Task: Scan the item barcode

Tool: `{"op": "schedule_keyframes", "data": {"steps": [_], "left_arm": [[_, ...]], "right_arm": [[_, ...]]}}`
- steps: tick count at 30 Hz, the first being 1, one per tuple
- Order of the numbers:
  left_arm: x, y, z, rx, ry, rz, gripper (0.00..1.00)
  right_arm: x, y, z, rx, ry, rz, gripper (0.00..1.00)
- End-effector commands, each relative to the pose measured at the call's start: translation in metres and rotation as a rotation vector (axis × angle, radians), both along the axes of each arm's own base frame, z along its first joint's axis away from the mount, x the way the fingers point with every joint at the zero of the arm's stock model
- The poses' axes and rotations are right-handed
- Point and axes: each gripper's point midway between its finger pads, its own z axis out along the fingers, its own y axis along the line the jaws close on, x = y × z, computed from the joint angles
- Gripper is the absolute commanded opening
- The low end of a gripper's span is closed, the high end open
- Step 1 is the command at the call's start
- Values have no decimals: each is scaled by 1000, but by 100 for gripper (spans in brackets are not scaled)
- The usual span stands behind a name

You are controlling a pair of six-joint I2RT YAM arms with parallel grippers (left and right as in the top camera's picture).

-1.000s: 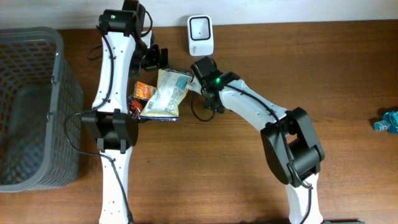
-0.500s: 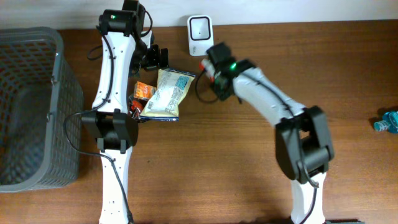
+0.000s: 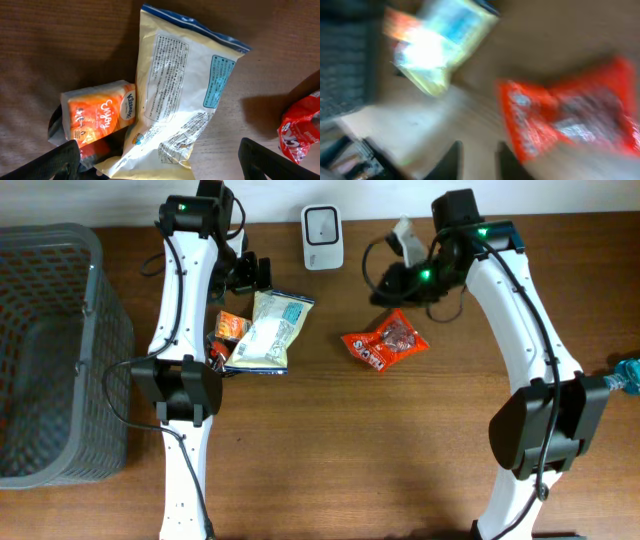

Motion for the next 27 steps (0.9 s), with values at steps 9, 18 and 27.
{"op": "schedule_keyframes", "data": {"steps": [9,18,27], "left_arm": [[2,3,5,6,-18,0,99],[2,3,5,6,-17,0,99],[2,3,5,6,-17,0,99]], "right_arm": [[-26,1,-119,-803,-157,154,98],[-21,-18,-155,-883,-231,-24,18],[-4,76,-36,-354,-180,25,4]]}}
